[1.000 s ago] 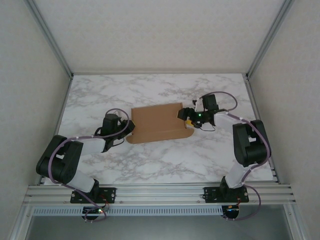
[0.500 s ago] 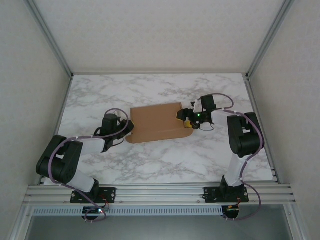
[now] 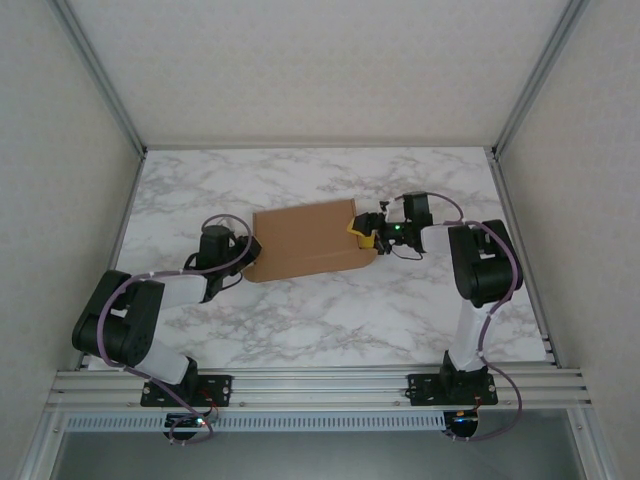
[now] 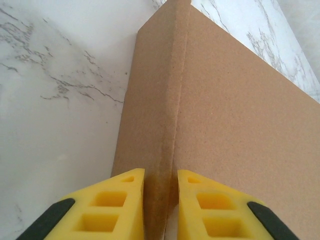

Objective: Fold the paper box

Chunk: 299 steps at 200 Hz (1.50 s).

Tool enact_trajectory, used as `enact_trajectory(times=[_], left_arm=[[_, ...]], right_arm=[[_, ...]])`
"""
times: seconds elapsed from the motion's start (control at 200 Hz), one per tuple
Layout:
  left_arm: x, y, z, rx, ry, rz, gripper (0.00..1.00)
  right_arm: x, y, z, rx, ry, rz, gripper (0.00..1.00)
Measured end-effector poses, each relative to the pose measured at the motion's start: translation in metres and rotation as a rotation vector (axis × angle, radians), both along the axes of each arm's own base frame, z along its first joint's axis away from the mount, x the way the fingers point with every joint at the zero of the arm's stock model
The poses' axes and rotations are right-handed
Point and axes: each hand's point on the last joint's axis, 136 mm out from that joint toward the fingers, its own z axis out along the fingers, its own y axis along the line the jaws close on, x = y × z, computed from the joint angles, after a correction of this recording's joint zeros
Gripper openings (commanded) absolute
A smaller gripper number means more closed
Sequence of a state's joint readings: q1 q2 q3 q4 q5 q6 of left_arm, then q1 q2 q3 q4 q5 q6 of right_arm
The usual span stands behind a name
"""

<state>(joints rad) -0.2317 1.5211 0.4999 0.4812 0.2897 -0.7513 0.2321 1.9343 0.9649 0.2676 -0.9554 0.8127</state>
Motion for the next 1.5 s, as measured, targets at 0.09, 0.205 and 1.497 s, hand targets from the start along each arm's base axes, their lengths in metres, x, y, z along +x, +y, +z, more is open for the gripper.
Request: enact_trajectory(times=[0.09, 0.205, 1.497], left_arm=[[0.001, 0.002, 0.000, 0.011, -0.001, 0.006, 0.21], [0.002, 0.004, 0.000, 0.026, -0.006, 0.009, 0.21], [-0.043, -0.091, 0.136, 0.591, -0.407, -0.514, 0.54]], right_arm=[[-0.007, 0.003, 0.005, 0.013, 0.010, 0.008, 0.63], [-0.012, 0.005, 0.016, 0.029, -0.007, 0.013, 0.63], [-0.054, 0.008, 0.057, -0.051, -0.019, 0.024, 0.48]])
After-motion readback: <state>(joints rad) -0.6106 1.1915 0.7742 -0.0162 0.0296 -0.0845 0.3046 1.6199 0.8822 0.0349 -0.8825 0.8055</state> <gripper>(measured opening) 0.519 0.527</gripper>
